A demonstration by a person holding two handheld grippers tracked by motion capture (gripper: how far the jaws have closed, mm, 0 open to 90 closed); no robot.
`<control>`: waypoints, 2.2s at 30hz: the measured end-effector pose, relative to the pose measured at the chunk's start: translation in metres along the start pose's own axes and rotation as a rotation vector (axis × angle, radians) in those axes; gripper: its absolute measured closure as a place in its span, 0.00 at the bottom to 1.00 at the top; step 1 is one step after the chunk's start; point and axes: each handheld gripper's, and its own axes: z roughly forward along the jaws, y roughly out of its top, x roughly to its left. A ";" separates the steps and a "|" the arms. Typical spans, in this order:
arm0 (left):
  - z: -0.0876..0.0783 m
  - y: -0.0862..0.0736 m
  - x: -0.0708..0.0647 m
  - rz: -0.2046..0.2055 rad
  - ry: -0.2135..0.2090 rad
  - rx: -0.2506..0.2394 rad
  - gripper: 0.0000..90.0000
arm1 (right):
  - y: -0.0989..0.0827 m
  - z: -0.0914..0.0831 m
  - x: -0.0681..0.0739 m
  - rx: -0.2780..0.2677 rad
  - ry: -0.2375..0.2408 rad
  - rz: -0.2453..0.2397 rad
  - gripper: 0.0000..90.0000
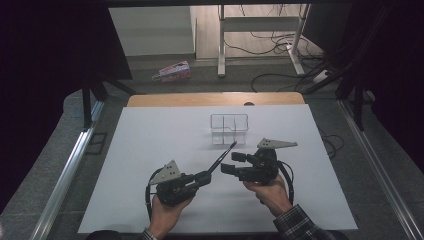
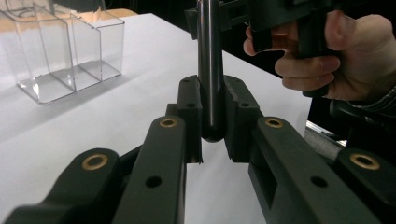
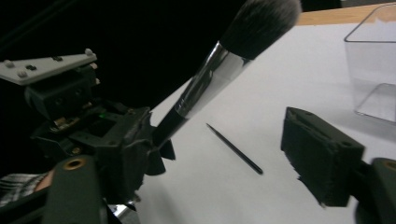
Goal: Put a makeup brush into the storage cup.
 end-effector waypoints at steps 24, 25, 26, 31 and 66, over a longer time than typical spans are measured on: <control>0.013 -0.002 -0.004 0.027 -0.008 0.067 0.87 | -0.006 0.006 -0.019 -0.035 0.235 0.228 0.85; 0.013 -0.002 -0.004 0.027 -0.001 0.069 0.86 | -0.006 0.006 -0.018 -0.031 0.232 0.228 0.85; 0.013 -0.002 -0.004 0.027 -0.001 0.069 0.85 | -0.006 0.006 -0.018 -0.030 0.230 0.226 0.85; 0.012 0.000 -0.002 0.029 0.029 0.100 0.67 | -0.002 0.001 -0.018 -0.032 0.176 0.195 0.85; -0.027 -0.004 0.025 0.011 0.206 0.292 0.19 | 0.012 -0.021 -0.016 0.048 -0.037 -0.053 0.85</control>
